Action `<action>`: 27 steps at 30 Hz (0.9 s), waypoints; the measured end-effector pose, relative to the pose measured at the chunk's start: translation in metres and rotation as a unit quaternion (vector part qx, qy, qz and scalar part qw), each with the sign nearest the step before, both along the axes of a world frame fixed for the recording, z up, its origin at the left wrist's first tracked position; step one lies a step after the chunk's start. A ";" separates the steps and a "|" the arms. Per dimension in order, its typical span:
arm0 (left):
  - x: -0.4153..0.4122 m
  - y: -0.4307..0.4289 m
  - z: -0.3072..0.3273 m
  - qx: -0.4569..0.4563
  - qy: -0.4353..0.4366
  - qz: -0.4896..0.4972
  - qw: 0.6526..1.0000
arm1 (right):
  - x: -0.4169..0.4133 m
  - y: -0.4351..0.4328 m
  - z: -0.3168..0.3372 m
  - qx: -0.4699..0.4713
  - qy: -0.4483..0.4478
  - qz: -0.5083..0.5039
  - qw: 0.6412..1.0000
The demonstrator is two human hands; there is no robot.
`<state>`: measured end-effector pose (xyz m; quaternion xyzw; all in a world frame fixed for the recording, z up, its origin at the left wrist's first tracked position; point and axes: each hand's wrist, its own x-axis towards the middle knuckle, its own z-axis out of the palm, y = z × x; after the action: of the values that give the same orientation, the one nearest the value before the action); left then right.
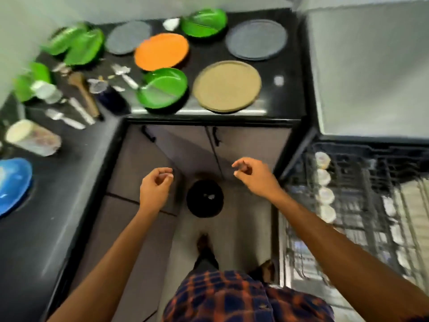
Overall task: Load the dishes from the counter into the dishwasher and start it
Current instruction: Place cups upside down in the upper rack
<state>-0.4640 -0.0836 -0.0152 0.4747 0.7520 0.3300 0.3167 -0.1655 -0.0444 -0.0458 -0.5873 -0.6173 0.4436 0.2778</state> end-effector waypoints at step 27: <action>-0.265 0.125 -0.013 0.020 0.252 0.056 0.966 | -0.418 0.239 0.049 0.168 -0.011 0.052 0.984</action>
<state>-0.7294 0.0416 -0.0285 0.5061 0.8261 0.2316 0.0887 -0.5835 0.1949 0.0032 -0.5045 -0.7158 0.3409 0.3418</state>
